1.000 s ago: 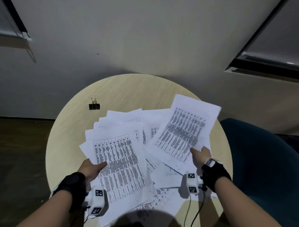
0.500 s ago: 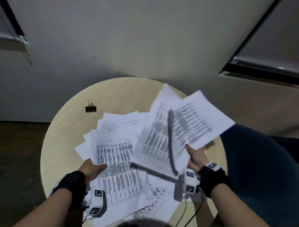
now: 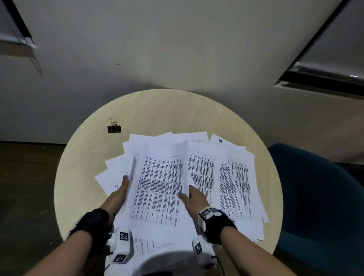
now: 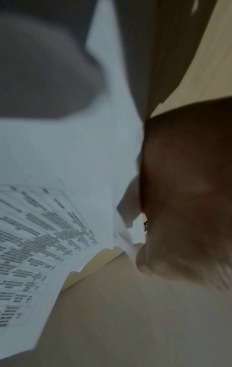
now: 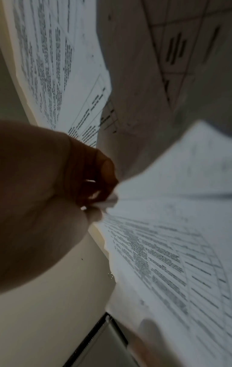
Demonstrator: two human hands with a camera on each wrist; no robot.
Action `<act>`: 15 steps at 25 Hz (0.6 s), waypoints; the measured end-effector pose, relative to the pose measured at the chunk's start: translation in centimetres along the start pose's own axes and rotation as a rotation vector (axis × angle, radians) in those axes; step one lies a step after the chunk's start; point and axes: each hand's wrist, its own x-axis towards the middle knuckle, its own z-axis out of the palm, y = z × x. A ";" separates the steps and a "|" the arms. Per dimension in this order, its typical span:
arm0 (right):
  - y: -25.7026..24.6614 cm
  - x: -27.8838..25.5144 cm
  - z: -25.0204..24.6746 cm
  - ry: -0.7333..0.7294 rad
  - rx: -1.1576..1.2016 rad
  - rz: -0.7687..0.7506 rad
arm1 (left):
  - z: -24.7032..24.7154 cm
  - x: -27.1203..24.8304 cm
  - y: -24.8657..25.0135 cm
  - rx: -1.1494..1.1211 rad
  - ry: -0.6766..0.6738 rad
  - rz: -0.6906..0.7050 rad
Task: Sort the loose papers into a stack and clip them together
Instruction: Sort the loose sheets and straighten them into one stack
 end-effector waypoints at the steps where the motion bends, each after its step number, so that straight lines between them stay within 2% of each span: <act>1: 0.1 0.3 -0.3 0.046 -0.047 0.020 | 0.4 -0.1 -0.2 -0.239 0.037 0.039; 2: 0.3 0.7 -0.6 0.069 -0.119 0.014 | 0.6 0.3 -0.2 -0.616 0.077 -0.036; 3: 0.4 0.8 -0.9 0.036 -0.172 0.022 | 0.8 1.2 -0.5 -0.665 0.097 -0.049; 4: 0.6 0.9 -0.9 -0.029 -0.189 0.019 | 0.8 1.6 -1.1 -0.288 0.111 0.033; 5: 0.6 0.8 -0.6 -0.098 -0.172 -0.001 | 0.5 0.9 -0.4 -0.105 0.067 0.065; 6: 0.7 0.6 -0.4 -0.155 -0.130 -0.039 | 0.8 1.4 -0.7 -0.168 0.001 0.032; 7: 0.5 0.5 -0.3 -0.150 -0.064 -0.075 | 1.0 2.3 -1.1 -0.117 0.003 0.018; 9: 0.0 1.5 -0.8 0.084 0.109 -0.097 | 0.1 2.6 -1.6 -0.142 0.053 0.070; 10: 0.0 2.3 -1.5 0.224 0.154 -0.063 | -0.7 2.2 -1.8 -0.163 0.083 0.067; 11: 0.2 3.2 -2.1 0.293 0.140 -0.015 | -1.5 2.2 -2.4 -0.212 0.104 0.080; 12: 0.4 3.7 -2.5 0.292 0.099 0.037 | -2.4 2.0 -2.7 -0.261 0.112 0.087; 15: -0.6 4.3 -1.5 0.127 -0.025 0.098 | -4.2 2.1 -4.5 -0.277 0.190 0.050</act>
